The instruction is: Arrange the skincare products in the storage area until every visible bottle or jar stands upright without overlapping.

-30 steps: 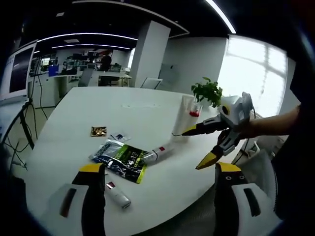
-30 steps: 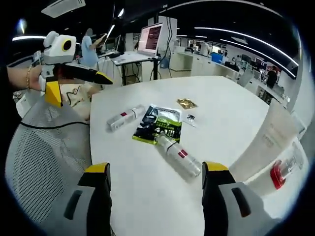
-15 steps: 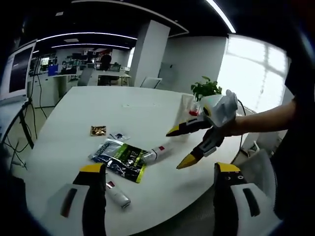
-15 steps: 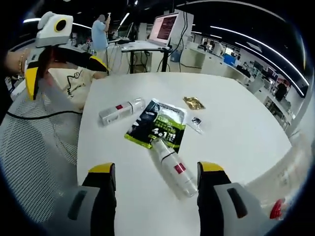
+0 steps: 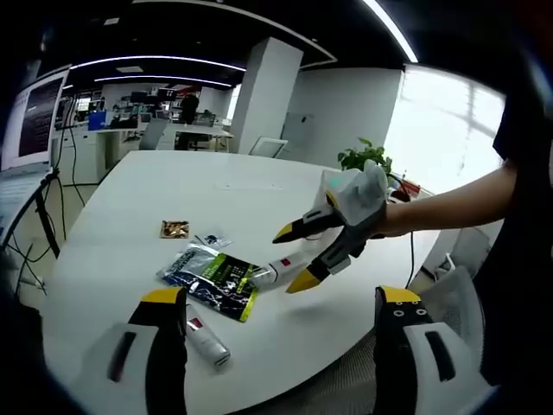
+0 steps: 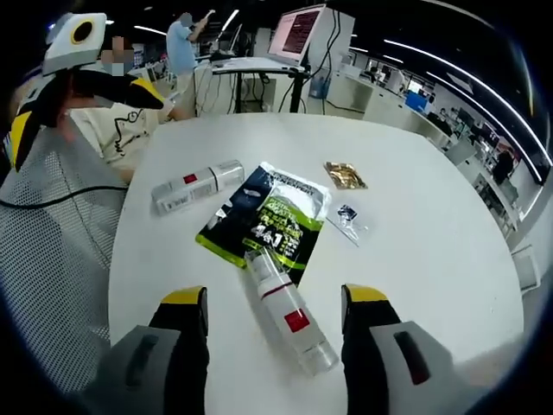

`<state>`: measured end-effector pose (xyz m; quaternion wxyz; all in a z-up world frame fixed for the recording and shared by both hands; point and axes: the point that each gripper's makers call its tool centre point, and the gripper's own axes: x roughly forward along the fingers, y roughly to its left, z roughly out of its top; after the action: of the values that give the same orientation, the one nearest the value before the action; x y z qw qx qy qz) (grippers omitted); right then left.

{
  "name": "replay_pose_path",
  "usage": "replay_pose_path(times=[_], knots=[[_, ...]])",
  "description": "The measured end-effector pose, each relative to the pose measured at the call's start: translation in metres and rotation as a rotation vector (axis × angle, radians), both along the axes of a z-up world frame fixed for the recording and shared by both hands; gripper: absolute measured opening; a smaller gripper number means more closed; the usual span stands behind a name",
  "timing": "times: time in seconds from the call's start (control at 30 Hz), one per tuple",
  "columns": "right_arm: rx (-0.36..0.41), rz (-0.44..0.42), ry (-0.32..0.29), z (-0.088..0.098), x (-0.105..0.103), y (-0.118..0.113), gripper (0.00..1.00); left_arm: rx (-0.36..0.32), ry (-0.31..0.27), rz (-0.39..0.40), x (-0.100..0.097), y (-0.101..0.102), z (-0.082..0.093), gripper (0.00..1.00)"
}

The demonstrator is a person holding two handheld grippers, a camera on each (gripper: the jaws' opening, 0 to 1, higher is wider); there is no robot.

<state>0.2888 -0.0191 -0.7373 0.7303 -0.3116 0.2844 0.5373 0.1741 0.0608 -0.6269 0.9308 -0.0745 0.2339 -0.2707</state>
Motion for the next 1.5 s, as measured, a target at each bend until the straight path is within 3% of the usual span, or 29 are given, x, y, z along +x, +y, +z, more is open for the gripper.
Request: replay_pose_path(times=[0.37,0.77,0.97,1.17,1.5], knots=[[-0.069,0.024,-0.005,-0.020,0.011,-0.004,0.43,0.004,0.012,-0.005,0.000,-0.001,-0.002,0.82],[-0.156,0.100,-0.032,-0.025,0.017,-0.006,0.34,0.010,0.019,-0.006,-0.001,0.000,-0.004,0.82],[-0.169,0.092,0.029,-0.032,0.011,-0.009,0.27,0.012,0.020,-0.007,-0.001,0.000,-0.005,0.81],[-0.164,0.061,0.065,-0.031,0.011,-0.011,0.25,0.016,0.022,-0.009,-0.001,0.000,-0.006,0.81],[-0.174,0.070,0.069,-0.032,0.003,-0.009,0.20,0.007,0.019,-0.006,0.000,0.000,-0.005,0.80]])
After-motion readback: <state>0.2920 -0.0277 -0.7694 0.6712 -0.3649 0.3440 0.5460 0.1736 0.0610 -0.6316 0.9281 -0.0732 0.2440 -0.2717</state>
